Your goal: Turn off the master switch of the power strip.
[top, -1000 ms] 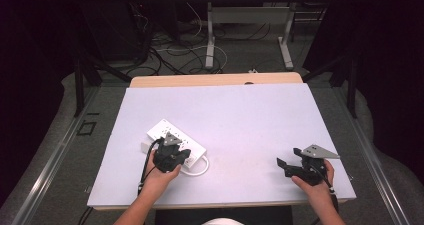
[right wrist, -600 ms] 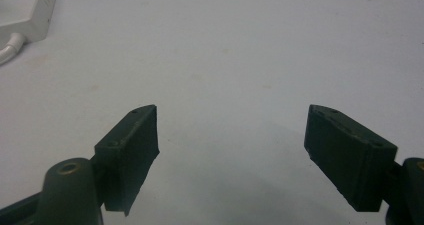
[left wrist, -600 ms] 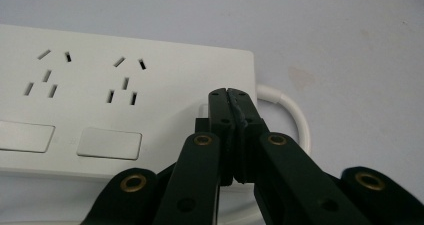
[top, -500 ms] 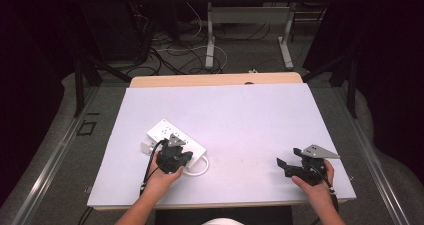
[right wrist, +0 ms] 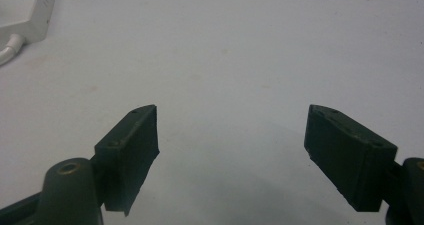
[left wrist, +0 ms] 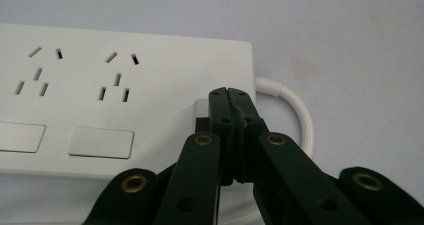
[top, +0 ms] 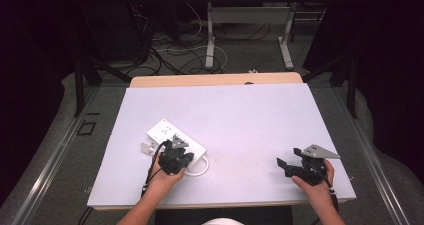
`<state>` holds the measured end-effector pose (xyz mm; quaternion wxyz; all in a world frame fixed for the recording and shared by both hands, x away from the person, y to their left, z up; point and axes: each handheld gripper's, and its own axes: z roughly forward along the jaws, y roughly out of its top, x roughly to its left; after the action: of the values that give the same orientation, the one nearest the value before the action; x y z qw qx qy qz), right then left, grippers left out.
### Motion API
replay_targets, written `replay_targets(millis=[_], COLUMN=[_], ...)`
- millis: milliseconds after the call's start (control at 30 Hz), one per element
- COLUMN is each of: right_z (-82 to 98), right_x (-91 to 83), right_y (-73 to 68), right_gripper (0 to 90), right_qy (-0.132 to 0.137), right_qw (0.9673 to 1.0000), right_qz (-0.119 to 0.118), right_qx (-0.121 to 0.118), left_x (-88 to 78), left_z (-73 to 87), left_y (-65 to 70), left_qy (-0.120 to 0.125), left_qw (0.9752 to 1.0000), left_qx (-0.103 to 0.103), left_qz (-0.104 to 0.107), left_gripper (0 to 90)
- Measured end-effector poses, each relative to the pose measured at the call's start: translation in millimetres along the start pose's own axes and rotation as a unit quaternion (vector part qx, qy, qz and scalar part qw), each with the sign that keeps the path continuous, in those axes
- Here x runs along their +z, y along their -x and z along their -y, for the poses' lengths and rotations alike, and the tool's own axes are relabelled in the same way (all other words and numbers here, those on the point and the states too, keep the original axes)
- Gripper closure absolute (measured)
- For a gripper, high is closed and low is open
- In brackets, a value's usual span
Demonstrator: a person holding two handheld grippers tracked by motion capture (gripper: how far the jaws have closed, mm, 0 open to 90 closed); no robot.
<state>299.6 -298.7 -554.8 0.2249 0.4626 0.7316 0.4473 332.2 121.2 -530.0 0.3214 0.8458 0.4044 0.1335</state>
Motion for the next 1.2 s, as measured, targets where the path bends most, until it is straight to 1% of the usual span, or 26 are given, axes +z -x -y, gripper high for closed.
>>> replay_targets(millis=[67,133,200,233,267,333,367,467,600,667,800,1000,1033,1200], right_z=[0.2,0.1,-0.1,-0.2,0.1,0.0,0.1,0.1,0.0,0.0,0.1,-0.1,-0.1,-0.1], right_x=[-0.1,0.0,-0.3,-0.6,0.3,0.1,0.0,-0.4,-0.3,-0.2,-0.2,-0.2,-0.3,-2.1], right_y=[0.1,-0.4,-0.9,-1.0,-1.1,0.0,0.6,1.0,0.4,0.5,0.6,0.6,0.6,1.1], right_gripper=[21.2,21.2,21.2,21.2,21.2,21.2,21.2,21.2,21.2,21.2,21.2,21.2,21.2,21.2], right_qy=[-0.002,-0.001,0.0,0.0,0.006,0.006,0.005,0.002,0.005,0.005,0.005,0.006,0.006,0.006], right_qw=[1.0,1.0,1.0,1.0,1.0,1.0,1.0,1.0,1.0,1.0,1.0,1.0,1.0,1.0], right_qz=[-0.001,-0.001,0.0,0.001,0.003,0.004,0.003,0.0,0.003,0.004,0.002,0.003,0.003,0.0], right_qx=[-0.003,-0.002,0.0,0.001,0.001,-0.001,-0.001,0.002,0.0,-0.001,0.001,-0.001,-0.001,-0.002], left_x=[0.1,-0.2,-0.6,-1.2,-2.5,-3.9,-3.9,-4.7,-4.3,-4.0,-4.1,-3.8,-4.6,-6.4], left_z=[-1.3,-0.2,0.8,1.8,2.3,2.9,3.4,3.1,3.0,3.0,2.3,2.0,1.6,1.1], left_y=[1.8,2.1,-1.6,-3.9,-5.9,-8.0,-8.0,-7.7,-7.0,-6.7,-7.2,-6.0,-6.1,-7.6], left_qy=[-0.005,0.0,0.005,0.011,0.018,0.014,0.017,0.012,0.015,0.017,0.014,0.017,0.014,0.019], left_qw=[1.0,1.0,1.0,0.9998,0.9994,0.9996,0.9994,0.9996,0.9996,0.9995,0.9997,0.9996,0.9996,0.9995], left_qx=[0.003,0.004,-0.003,-0.012,-0.022,-0.022,-0.026,-0.022,-0.02,-0.023,-0.019,-0.021,-0.02,-0.021], left_qz=[-0.004,-0.006,0.005,0.013,0.017,0.015,0.015,0.012,0.011,0.011,0.011,0.013,0.012,0.013], left_gripper=[90.0,90.0,90.0,90.0,90.0,90.0,90.0,90.0,90.0,90.0,90.0,90.0,90.0,90.0])
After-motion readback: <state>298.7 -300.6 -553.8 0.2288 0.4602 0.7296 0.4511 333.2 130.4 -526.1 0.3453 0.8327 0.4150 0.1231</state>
